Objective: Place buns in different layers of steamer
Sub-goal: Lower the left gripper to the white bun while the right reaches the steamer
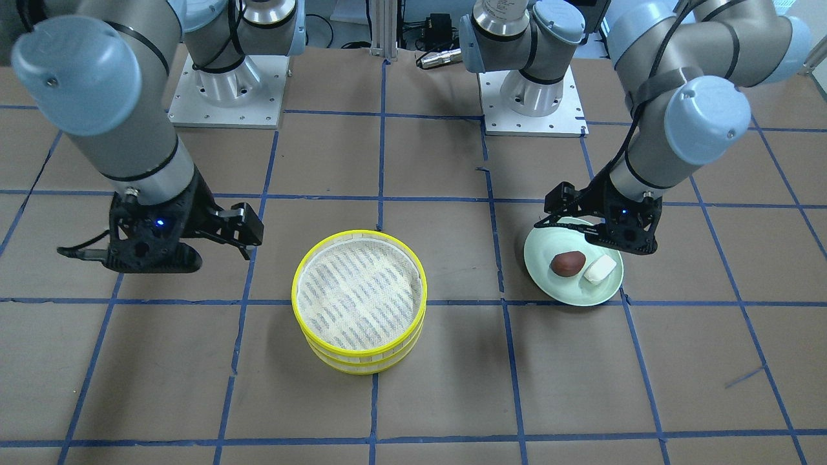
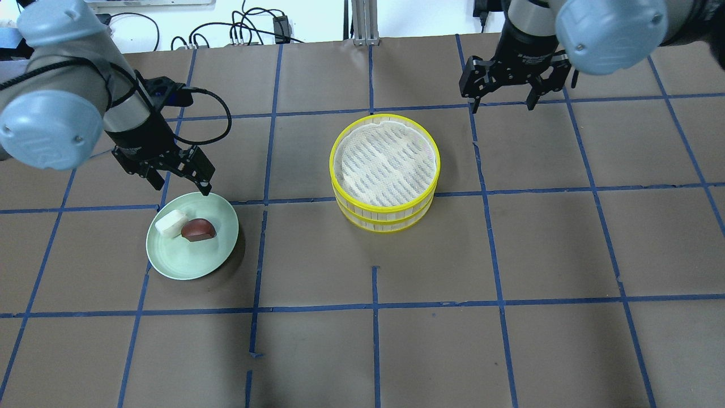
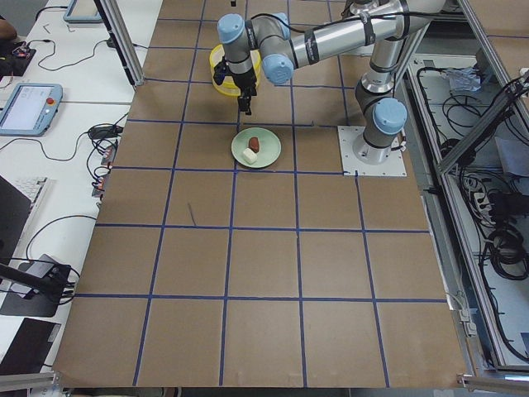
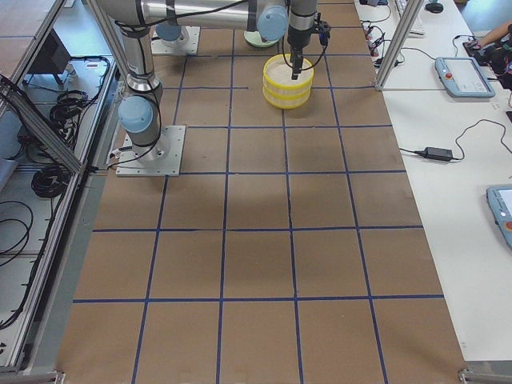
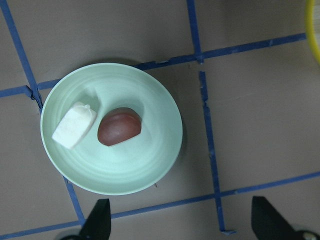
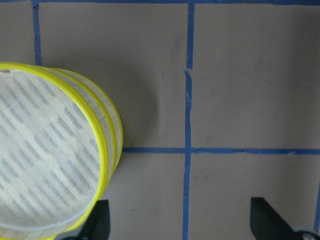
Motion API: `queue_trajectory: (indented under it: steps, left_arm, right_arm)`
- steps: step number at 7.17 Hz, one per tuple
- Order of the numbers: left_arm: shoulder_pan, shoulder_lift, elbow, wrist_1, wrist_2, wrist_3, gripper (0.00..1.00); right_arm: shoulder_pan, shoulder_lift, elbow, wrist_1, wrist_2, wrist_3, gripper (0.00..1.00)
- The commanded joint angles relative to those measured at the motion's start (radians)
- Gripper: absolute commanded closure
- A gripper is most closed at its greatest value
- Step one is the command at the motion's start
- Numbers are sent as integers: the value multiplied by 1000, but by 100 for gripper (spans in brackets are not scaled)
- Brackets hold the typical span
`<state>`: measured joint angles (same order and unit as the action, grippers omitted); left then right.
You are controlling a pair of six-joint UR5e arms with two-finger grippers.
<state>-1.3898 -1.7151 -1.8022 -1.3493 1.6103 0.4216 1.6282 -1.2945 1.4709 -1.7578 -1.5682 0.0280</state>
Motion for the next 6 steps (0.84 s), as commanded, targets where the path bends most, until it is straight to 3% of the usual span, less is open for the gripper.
queue_trajectory:
  steps: [1,3,4,5,6]
  left_arm:
    - [82,-87,-45,151,97,150,0]
    - [135,-156,-40,156,98,183,0]
    - [137,-168,-45,195,92,180,0]
    - [137,-173,-49,199,91,178,1]
    - [137,-184,-61,199,92,180,1]
  right_arm:
    - [57,95,3,-106,0,82,0]
    - [94,145,73,-205,0,98,1]
    - [94,146,115,-244,2,107,7]
    - [94,147,127,-253,19,113,31]
    - [94,147,126,-253,55,122,69]
